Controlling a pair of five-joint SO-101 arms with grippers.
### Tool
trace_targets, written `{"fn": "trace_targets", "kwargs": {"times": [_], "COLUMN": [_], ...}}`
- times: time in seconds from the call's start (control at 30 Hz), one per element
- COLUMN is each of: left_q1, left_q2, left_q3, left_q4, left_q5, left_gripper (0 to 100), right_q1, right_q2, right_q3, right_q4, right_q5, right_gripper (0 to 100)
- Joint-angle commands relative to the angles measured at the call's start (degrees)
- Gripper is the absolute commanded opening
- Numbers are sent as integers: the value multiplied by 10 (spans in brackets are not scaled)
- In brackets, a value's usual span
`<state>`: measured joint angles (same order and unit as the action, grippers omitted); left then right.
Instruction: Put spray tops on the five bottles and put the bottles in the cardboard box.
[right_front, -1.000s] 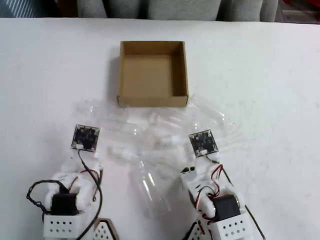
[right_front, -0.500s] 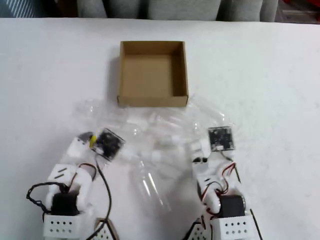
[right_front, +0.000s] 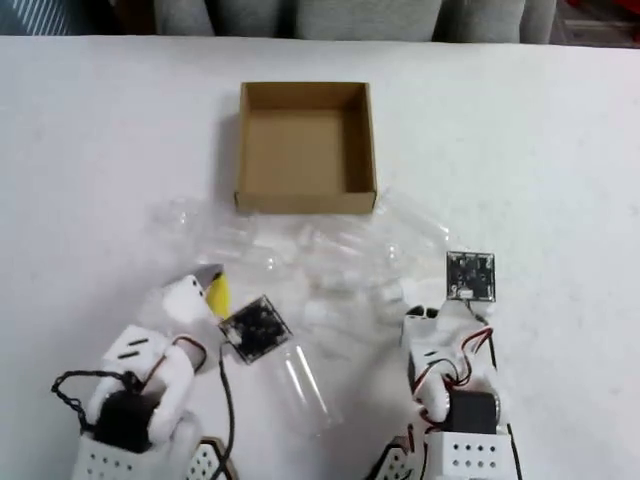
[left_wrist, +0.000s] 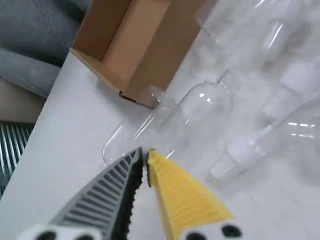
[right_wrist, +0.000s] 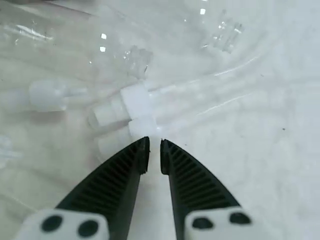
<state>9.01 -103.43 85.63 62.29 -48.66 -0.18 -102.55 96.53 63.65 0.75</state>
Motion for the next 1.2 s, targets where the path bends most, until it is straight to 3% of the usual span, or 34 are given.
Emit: {"fn": "trace_targets", "kwargs": {"times": [0.0,0.13,0.47,0.77,1.0,1.17], "left_q1": [22,18,18,22,22,22], "left_q2": [80,238,572,677,767,867], "left_q3": [-106,-196,-388,-399,-431,-507], "left_q4": [31,26,31,6,-60,-59], "left_q5": [-8,-8,-77,-234,-224,-224], "left_gripper": [114,202,206,203,208,208], "right_q1": [4,4,4,4,4,4], "right_q2": [-6,-6,-6,-6,-6,-6], "right_q3": [3,3,3,3,3,3], "right_q4": [5,6,6,6,6,6], "right_q5": [1,1,1,1,2,85], "right_gripper": [25,25,25,25,25,20]}}
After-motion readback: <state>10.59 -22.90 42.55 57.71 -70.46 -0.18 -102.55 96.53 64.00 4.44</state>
